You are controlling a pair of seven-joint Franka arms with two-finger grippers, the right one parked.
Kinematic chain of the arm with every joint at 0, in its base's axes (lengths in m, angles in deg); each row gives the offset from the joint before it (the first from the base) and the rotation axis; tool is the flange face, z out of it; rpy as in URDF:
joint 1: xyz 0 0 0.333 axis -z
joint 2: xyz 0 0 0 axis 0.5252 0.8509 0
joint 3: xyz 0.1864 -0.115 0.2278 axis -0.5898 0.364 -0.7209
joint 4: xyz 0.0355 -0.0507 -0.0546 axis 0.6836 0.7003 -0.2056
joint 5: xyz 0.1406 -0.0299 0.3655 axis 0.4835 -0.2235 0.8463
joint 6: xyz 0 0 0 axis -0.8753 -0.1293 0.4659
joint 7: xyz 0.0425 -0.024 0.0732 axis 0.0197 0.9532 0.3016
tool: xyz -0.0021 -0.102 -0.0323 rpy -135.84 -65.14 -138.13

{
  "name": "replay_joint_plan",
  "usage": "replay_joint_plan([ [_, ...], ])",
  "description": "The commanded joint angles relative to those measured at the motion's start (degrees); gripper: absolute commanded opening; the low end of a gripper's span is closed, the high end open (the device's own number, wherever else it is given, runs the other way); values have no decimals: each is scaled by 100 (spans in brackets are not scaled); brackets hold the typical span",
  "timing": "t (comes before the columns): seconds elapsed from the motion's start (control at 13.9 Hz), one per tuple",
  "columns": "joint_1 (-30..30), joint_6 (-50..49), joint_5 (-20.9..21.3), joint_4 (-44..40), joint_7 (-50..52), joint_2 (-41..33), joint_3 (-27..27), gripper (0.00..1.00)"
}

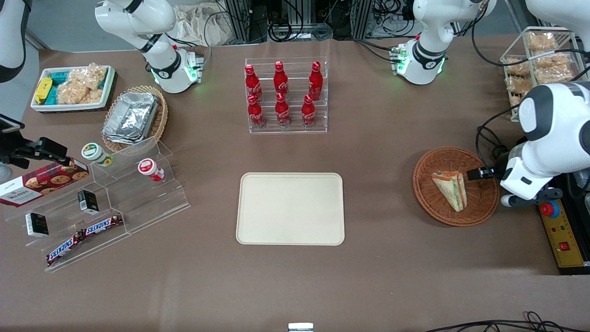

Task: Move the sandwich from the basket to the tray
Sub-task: 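Lower the open left gripper around the wrapped sandwich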

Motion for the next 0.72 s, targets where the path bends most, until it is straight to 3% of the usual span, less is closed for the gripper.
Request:
replay_joint_plan([
  [0.0, 21, 582, -79, 471, 557, -48, 3, 99],
  [0.29, 39, 1934, -79, 1156, 954, 137, 3, 99],
  [0.65, 13, 2463, -79, 1095, 1165, 708, 3, 98],
])
